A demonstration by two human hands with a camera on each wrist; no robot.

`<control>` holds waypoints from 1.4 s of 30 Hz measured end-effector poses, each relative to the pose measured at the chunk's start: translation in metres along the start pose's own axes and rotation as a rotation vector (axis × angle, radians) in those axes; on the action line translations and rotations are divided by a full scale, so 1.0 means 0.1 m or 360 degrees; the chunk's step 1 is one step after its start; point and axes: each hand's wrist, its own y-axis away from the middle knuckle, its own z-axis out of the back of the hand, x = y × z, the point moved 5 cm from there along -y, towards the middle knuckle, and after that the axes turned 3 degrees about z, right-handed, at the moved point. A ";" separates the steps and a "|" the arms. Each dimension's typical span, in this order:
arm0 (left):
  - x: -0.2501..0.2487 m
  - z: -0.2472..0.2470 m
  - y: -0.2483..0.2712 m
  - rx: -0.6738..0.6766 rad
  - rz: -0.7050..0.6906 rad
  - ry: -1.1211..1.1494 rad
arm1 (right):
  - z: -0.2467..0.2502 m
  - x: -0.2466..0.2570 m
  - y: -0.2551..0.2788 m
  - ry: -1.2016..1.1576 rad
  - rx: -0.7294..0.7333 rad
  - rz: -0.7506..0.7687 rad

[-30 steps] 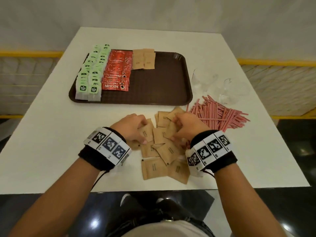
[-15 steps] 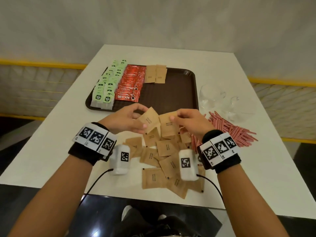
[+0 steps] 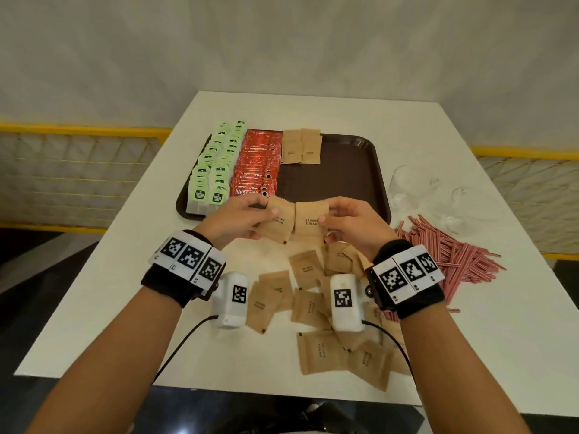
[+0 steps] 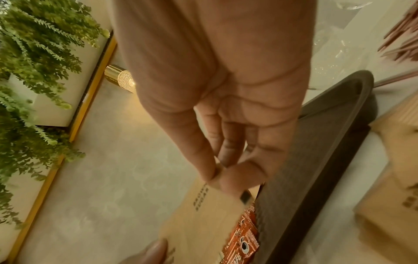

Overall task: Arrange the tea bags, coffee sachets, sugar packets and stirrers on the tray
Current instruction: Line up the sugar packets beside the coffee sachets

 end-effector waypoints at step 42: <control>-0.83 0.21 -2.44 0.0012 -0.0240 -0.1783 | 0.44 0.06 -2.16 0.0693 -0.0562 -0.0253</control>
